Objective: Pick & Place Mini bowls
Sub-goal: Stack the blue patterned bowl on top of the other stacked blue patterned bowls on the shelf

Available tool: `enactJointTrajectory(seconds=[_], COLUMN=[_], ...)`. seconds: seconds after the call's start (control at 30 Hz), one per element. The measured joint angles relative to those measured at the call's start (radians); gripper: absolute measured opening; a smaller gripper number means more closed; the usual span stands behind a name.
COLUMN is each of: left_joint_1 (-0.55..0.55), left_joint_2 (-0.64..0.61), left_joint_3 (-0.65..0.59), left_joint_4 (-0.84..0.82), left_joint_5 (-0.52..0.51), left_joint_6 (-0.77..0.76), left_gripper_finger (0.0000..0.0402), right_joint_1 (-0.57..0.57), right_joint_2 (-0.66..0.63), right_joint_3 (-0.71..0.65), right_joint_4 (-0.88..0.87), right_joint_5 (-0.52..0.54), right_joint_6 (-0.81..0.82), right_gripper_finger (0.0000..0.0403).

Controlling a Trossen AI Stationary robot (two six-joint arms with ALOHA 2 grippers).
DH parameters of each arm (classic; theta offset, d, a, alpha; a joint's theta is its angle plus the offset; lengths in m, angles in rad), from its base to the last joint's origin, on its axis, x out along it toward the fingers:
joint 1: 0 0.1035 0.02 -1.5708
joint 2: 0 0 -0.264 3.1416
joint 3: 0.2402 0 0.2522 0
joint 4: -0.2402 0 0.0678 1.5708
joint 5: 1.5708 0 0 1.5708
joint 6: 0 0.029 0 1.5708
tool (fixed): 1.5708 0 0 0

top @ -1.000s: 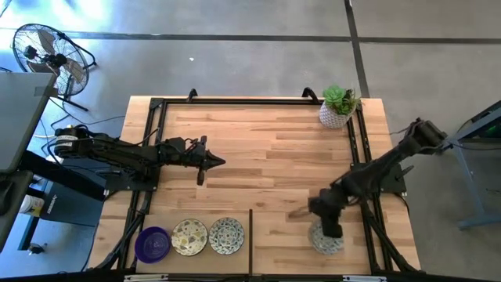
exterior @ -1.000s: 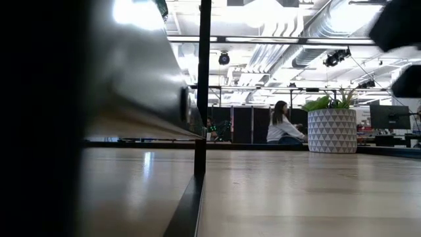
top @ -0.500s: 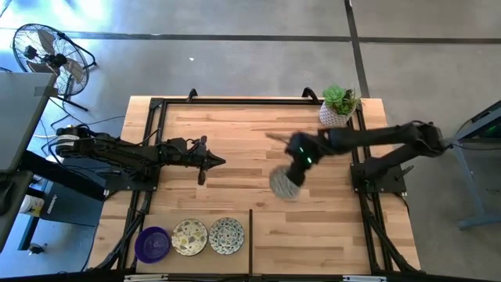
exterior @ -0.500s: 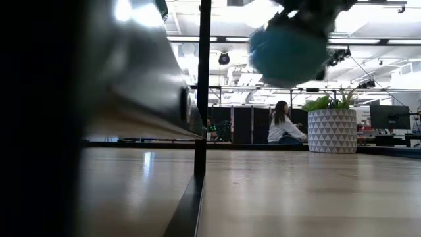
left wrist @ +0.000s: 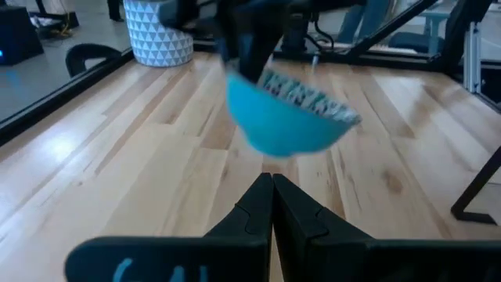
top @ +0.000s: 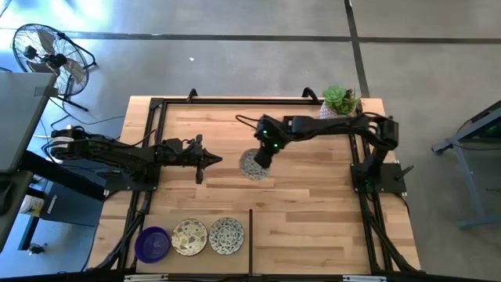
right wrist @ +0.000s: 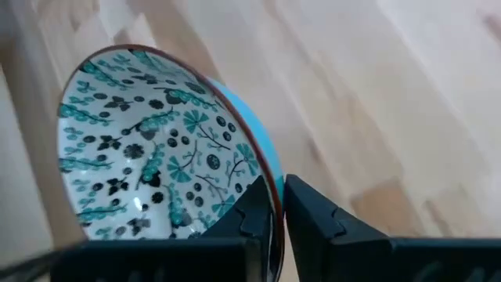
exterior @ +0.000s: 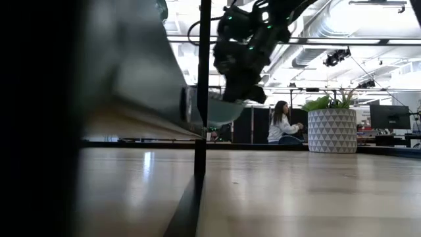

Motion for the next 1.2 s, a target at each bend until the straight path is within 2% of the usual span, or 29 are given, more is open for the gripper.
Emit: enactJointTrajectory(seconds=[0.13,0.33,0.9,1.2], left_joint_1=[0.0,0.0,-0.001,-0.001], left_joint_2=[-0.028,-0.043,-0.043,-0.043], left_joint_3=[-0.012,-0.012,-0.012,-0.012], left_joint_4=[-0.009,-0.033,-0.027,-0.023], left_joint_5=[0.0,0.0,0.002,0.009], left_joint_6=[0.003,0.003,0.003,0.002], left_gripper_finger=[0.0,0.0,0.0,0.0], right_joint_1=[-0.007,-0.005,0.031,0.031], right_joint_2=[0.079,0.166,0.214,0.215], right_joint_3=[0.062,0.126,0.121,0.121], right_joint_4=[0.008,0.047,0.134,0.139], right_joint_5=[0.035,0.026,0.024,0.062], right_joint_6=[0.0,-0.008,0.054,0.053], right_gripper_finger=[0.002,0.0025,0.0045,0.008])
